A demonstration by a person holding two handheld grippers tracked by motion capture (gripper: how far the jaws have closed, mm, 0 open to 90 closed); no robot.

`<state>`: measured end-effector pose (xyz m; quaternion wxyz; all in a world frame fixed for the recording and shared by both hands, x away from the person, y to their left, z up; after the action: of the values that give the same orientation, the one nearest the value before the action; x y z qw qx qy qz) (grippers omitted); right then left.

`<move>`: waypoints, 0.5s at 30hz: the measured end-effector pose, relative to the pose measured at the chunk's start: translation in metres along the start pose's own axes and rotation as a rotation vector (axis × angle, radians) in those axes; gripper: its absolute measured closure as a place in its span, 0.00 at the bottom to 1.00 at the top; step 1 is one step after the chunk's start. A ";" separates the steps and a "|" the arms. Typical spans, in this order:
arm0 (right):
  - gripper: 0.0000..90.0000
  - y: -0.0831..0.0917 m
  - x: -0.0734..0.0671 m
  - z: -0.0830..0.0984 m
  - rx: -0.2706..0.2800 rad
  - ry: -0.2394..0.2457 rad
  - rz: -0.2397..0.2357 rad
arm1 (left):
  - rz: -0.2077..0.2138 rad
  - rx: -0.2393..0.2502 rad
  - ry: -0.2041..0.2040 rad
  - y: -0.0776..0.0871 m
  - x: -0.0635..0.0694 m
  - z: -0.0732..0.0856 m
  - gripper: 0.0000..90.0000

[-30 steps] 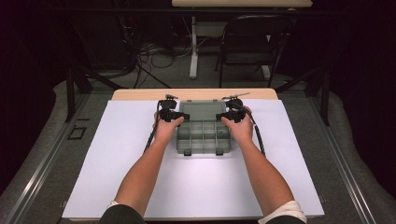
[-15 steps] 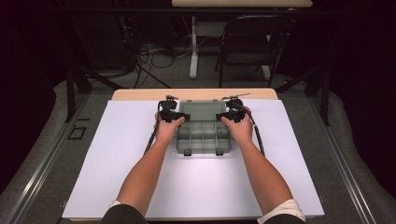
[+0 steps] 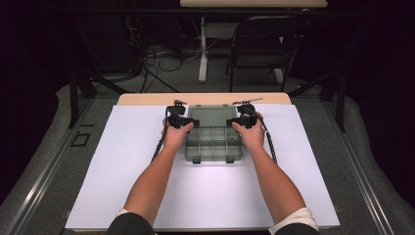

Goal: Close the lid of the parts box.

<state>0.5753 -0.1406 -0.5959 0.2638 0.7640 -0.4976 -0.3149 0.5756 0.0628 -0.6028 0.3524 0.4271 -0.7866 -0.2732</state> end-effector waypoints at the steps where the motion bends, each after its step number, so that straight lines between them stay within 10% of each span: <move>1: 0.47 0.000 0.001 0.000 -0.003 -0.001 0.002 | 0.000 0.001 0.002 0.000 0.000 0.000 0.42; 15: 0.47 -0.004 0.002 0.000 -0.011 -0.031 -0.009 | 0.009 -0.003 -0.006 -0.001 -0.001 0.000 0.42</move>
<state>0.5786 -0.1411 -0.5997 0.2588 0.7599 -0.4964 -0.3304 0.5764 0.0632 -0.6033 0.3518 0.4221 -0.7893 -0.2740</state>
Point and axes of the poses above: each handheld gripper's, and its own axes: y roughly backward along the jaws, z roughly out of its underside, x roughly to its right, the point moved 8 cm from there along -y, roughly forward along the jaws, and after that the axes turned 1 degree about z, right-handed, at the moved point
